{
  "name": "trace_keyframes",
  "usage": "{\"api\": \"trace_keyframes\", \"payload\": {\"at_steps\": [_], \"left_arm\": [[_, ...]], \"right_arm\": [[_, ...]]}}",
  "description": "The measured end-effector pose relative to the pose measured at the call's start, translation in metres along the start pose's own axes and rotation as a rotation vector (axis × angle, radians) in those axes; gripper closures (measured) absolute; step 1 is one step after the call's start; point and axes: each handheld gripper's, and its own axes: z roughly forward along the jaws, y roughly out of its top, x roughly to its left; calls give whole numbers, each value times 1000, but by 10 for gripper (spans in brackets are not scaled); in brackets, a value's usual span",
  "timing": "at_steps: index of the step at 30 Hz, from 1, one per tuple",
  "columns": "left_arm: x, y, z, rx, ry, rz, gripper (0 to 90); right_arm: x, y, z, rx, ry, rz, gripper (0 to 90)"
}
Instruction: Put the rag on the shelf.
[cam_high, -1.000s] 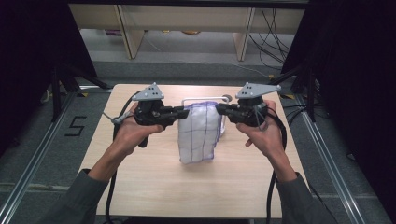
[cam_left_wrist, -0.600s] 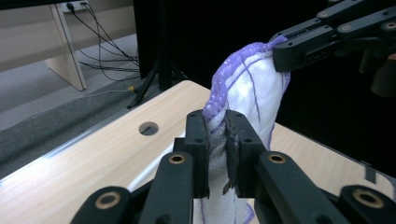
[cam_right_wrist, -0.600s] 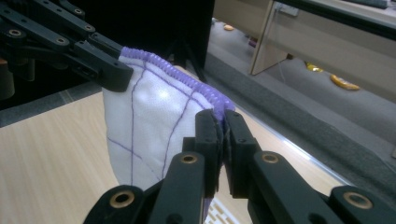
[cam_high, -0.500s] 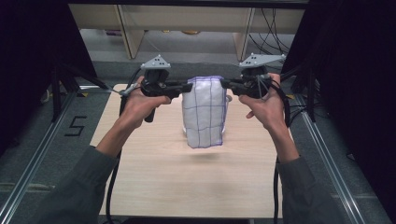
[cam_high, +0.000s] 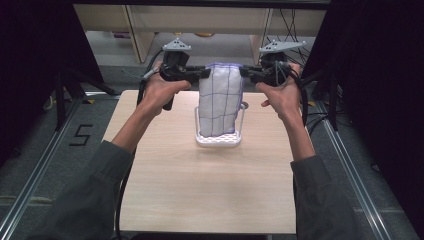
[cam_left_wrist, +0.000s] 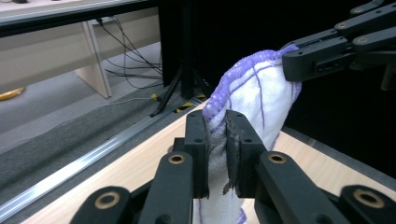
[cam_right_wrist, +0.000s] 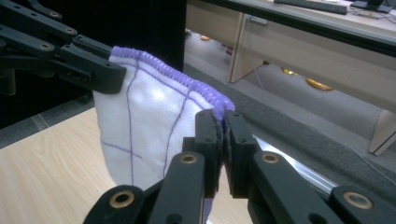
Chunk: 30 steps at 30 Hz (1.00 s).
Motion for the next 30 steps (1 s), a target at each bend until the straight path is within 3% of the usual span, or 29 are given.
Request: {"api": "trace_keyframes", "payload": {"at_steps": [2, 5, 6, 10, 12, 14, 19, 27, 28, 30], "left_arm": [[2, 1, 3, -3, 4, -5, 799], [8, 3, 10, -10, 15, -31, 799], [13, 2, 16, -8, 24, -47, 798], [26, -4, 32, -16, 28, -85, 796], [33, -8, 40, -17, 24, -83, 795], [41, -13, 48, -19, 23, -74, 794], [57, -26, 64, -9, 30, -97, 791], [69, -53, 84, 28, 53, -147, 786], [70, -56, 86, 37, 51, -148, 786], [72, -63, 89, 54, 50, -153, 783]], "right_arm": [[-3, 4, 3, -2, -23, -4, 858], [-6, 7, 8, -4, -20, 8, 857], [-11, 11, 16, -1, -52, 2, 857], [-17, 12, 32, 20, -71, 8, 857], [-22, 10, 41, 30, -69, 18, 856], [-27, 8, 52, 29, -73, 25, 856], [-35, 1, 77, 64, -89, 47, 855], [-43, -18, 107, 145, -93, 77, 854], [-42, -19, 108, 159, -93, 99, 853], [-44, -24, 115, 175, -87, 90, 852]]}}
